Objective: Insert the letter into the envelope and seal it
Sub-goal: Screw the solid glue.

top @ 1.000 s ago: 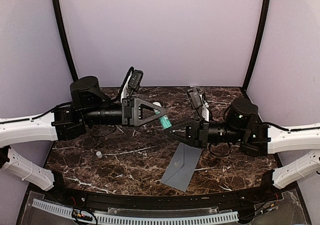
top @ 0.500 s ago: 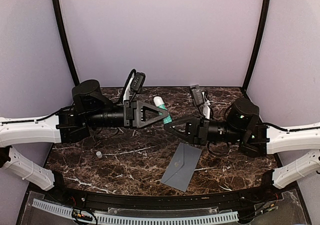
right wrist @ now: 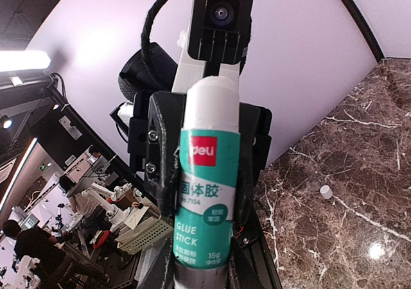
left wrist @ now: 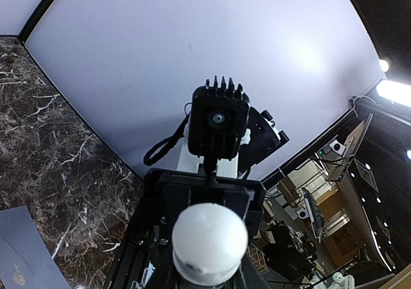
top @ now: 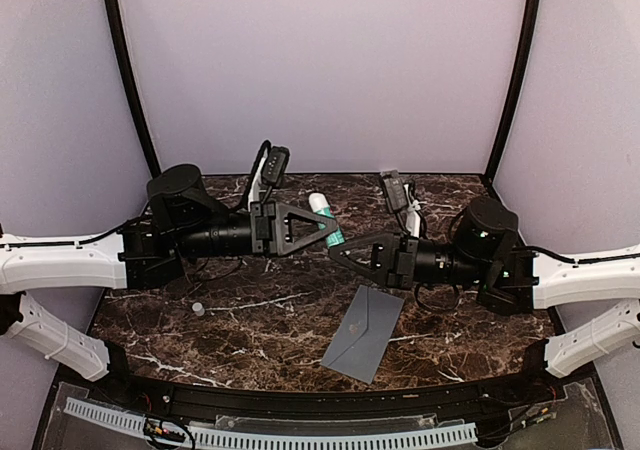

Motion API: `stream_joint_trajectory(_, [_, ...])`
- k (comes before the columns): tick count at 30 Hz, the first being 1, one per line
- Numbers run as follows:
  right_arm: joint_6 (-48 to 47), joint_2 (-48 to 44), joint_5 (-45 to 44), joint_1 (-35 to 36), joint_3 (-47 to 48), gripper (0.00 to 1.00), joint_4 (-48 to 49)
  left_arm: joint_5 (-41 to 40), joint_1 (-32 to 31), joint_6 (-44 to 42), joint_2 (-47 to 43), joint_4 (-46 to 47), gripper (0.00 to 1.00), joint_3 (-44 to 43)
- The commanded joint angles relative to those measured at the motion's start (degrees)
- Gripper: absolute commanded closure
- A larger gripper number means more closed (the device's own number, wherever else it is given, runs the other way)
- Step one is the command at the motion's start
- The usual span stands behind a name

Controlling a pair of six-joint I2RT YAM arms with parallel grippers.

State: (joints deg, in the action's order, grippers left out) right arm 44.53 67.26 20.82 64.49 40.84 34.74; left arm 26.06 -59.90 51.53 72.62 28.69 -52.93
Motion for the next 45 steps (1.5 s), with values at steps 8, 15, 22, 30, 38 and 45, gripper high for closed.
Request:
stream_joint_trajectory(8, [-0.91,-0.43,-0.17,-0.02,-1.24,0.97,1.82,1.24,-0.39,3.21,0.60,5.64,0.72,0.63])
stream_joint_trajectory(15, [-0.76,-0.14,0.36,0.05,-1.38,0.97,1.97,1.19,-0.39,3.32,0.85,5.82,0.71,0.48])
stream_joint_trajectory(22, [-0.73,0.19,0.30,0.10,-1.18,0.97,1.69,1.28,-0.40,3.23,1.03,5.68,0.66,0.44])
stream_joint_trajectory(30, [-0.66,-0.01,0.18,0.09,-1.20,0.92,1.09,0.60,-0.40,2.99,0.59,5.34,0.82,0.75])
stream_joint_trajectory(38, [-0.10,-1.16,0.49,-0.16,-2.26,0.69,0.40,0.04,-0.39,1.59,-0.65,4.04,0.91,0.87])
stream_joint_trajectory(45, [0.64,-1.30,1.37,-0.27,-2.61,0.78,1.69,0.17,-0.39,1.26,-1.15,3.46,0.93,0.98])
